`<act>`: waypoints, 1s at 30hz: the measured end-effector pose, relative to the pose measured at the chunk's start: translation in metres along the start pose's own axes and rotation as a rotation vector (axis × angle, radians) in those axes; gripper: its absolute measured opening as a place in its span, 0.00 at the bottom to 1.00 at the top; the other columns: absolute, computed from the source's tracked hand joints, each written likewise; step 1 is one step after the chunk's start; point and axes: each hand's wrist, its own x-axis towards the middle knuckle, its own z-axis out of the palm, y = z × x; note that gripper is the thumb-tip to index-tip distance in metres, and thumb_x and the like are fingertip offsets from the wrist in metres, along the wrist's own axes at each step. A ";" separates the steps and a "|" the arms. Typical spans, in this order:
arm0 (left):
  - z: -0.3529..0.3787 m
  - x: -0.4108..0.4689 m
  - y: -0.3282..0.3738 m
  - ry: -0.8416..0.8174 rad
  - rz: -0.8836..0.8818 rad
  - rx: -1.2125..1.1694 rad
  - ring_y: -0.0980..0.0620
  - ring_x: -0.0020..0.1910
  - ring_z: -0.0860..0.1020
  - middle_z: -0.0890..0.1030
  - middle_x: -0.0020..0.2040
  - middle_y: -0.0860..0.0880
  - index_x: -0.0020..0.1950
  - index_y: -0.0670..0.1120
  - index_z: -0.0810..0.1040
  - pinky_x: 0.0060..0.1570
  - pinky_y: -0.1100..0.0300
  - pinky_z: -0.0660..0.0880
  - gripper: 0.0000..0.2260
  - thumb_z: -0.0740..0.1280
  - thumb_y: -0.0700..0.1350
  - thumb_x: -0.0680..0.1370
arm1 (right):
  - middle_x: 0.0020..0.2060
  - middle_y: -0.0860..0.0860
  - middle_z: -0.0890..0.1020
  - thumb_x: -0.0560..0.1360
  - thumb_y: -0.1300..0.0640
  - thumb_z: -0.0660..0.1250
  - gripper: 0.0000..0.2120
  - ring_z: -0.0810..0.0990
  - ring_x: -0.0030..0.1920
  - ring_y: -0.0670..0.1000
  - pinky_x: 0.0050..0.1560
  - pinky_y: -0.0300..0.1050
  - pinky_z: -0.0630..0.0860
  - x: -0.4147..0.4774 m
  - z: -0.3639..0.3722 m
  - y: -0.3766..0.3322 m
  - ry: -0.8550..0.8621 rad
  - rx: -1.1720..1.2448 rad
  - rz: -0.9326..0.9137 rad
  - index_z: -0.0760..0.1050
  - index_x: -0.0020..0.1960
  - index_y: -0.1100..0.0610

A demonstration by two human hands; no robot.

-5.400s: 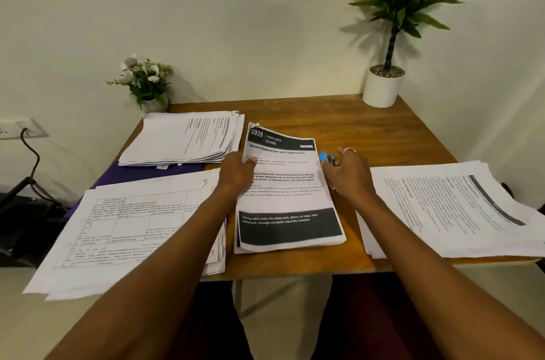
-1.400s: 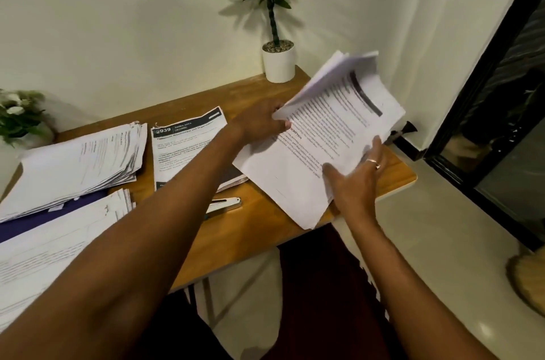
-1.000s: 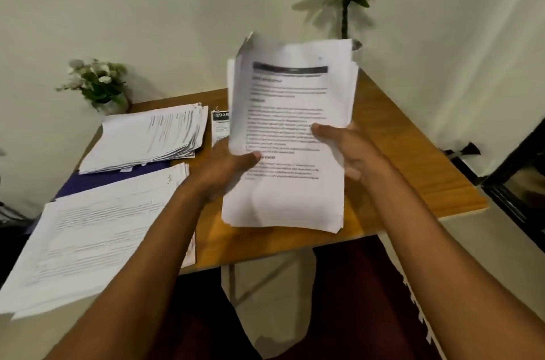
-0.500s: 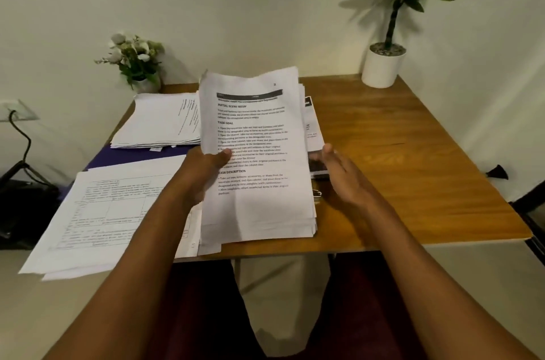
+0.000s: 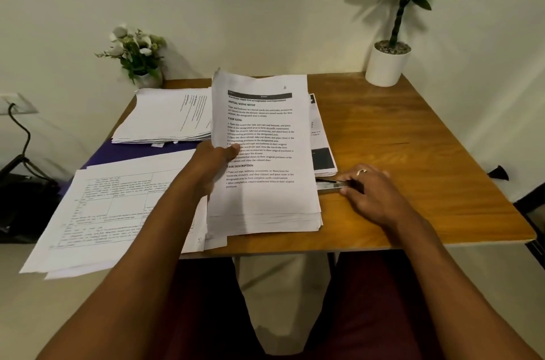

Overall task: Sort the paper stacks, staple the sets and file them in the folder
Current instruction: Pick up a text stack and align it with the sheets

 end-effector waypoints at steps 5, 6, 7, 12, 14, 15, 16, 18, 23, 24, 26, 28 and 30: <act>0.014 -0.002 0.004 -0.032 0.034 0.012 0.43 0.54 0.84 0.86 0.54 0.46 0.64 0.46 0.79 0.55 0.44 0.81 0.13 0.71 0.41 0.79 | 0.62 0.47 0.78 0.79 0.54 0.68 0.12 0.70 0.67 0.52 0.71 0.57 0.61 -0.008 -0.024 0.030 0.090 -0.018 0.125 0.78 0.62 0.45; 0.016 -0.003 0.005 -0.044 0.047 0.011 0.43 0.54 0.85 0.86 0.54 0.46 0.65 0.45 0.79 0.55 0.45 0.81 0.14 0.71 0.41 0.79 | 0.64 0.48 0.76 0.79 0.55 0.69 0.14 0.69 0.69 0.53 0.72 0.58 0.61 -0.009 -0.026 0.032 0.104 -0.006 0.131 0.78 0.63 0.45; 0.019 -0.004 0.006 -0.056 0.061 0.008 0.43 0.54 0.85 0.86 0.54 0.46 0.66 0.44 0.79 0.55 0.45 0.81 0.14 0.71 0.40 0.80 | 0.68 0.48 0.74 0.78 0.56 0.69 0.17 0.67 0.71 0.54 0.73 0.60 0.63 -0.009 -0.027 0.030 0.132 0.034 0.139 0.77 0.66 0.44; 0.032 -0.016 0.014 -0.141 0.154 -0.015 0.46 0.57 0.84 0.85 0.59 0.46 0.69 0.44 0.77 0.59 0.45 0.80 0.16 0.69 0.40 0.81 | 0.59 0.36 0.77 0.80 0.45 0.68 0.28 0.76 0.58 0.35 0.56 0.38 0.75 0.008 -0.034 -0.037 0.260 0.771 0.203 0.66 0.77 0.44; 0.036 -0.021 0.017 -0.193 0.220 -0.034 0.44 0.60 0.83 0.84 0.61 0.44 0.70 0.42 0.76 0.61 0.44 0.78 0.17 0.69 0.40 0.81 | 0.55 0.37 0.82 0.78 0.49 0.70 0.31 0.82 0.54 0.37 0.50 0.34 0.78 0.024 -0.041 -0.059 0.158 1.057 0.170 0.64 0.78 0.50; 0.037 -0.024 0.020 -0.211 0.249 -0.043 0.43 0.61 0.82 0.83 0.62 0.43 0.70 0.41 0.76 0.61 0.44 0.78 0.17 0.69 0.40 0.80 | 0.55 0.42 0.85 0.78 0.54 0.71 0.28 0.84 0.55 0.42 0.49 0.38 0.81 0.033 -0.045 -0.066 0.125 1.191 0.150 0.67 0.76 0.53; 0.039 -0.028 0.022 -0.227 0.277 -0.040 0.42 0.61 0.82 0.83 0.62 0.43 0.70 0.41 0.76 0.61 0.43 0.78 0.17 0.69 0.40 0.80 | 0.55 0.48 0.86 0.77 0.59 0.71 0.23 0.85 0.56 0.49 0.49 0.42 0.82 0.041 -0.047 -0.071 0.114 1.291 0.141 0.72 0.71 0.56; 0.043 -0.038 0.027 -0.244 0.355 0.005 0.44 0.60 0.83 0.84 0.61 0.44 0.69 0.42 0.76 0.57 0.47 0.81 0.16 0.68 0.40 0.81 | 0.54 0.55 0.86 0.76 0.66 0.71 0.14 0.85 0.56 0.57 0.51 0.50 0.83 0.049 -0.052 -0.084 0.119 1.405 0.119 0.78 0.61 0.60; 0.048 -0.054 0.041 -0.113 0.526 0.098 0.54 0.54 0.85 0.86 0.52 0.56 0.62 0.50 0.79 0.49 0.59 0.82 0.10 0.70 0.45 0.81 | 0.45 0.47 0.88 0.77 0.67 0.70 0.08 0.87 0.49 0.50 0.50 0.46 0.83 0.055 -0.070 -0.104 0.226 1.231 0.005 0.81 0.52 0.55; 0.048 -0.054 0.041 -0.084 0.544 0.110 0.53 0.54 0.85 0.86 0.53 0.55 0.61 0.51 0.79 0.51 0.57 0.83 0.10 0.71 0.47 0.80 | 0.44 0.45 0.88 0.77 0.65 0.71 0.08 0.87 0.49 0.48 0.52 0.46 0.82 0.055 -0.073 -0.105 0.262 1.164 -0.013 0.81 0.51 0.53; 0.047 -0.054 0.040 -0.050 0.549 0.106 0.53 0.54 0.85 0.86 0.53 0.55 0.61 0.53 0.79 0.51 0.55 0.83 0.11 0.72 0.49 0.79 | 0.42 0.43 0.87 0.77 0.62 0.72 0.06 0.87 0.48 0.47 0.53 0.48 0.83 0.052 -0.076 -0.108 0.315 1.079 -0.039 0.81 0.48 0.51; 0.047 -0.055 0.032 -0.037 0.531 0.106 0.54 0.52 0.85 0.86 0.51 0.57 0.59 0.54 0.79 0.49 0.57 0.83 0.10 0.72 0.49 0.79 | 0.41 0.41 0.87 0.78 0.60 0.72 0.06 0.86 0.46 0.45 0.51 0.45 0.83 0.045 -0.068 -0.109 0.322 1.010 -0.051 0.81 0.47 0.50; 0.046 -0.057 0.019 -0.035 0.495 0.113 0.55 0.50 0.85 0.86 0.50 0.57 0.59 0.53 0.79 0.50 0.55 0.84 0.10 0.72 0.48 0.79 | 0.40 0.41 0.86 0.79 0.58 0.71 0.06 0.85 0.42 0.40 0.46 0.43 0.83 0.038 -0.049 -0.105 0.270 0.942 -0.020 0.80 0.47 0.48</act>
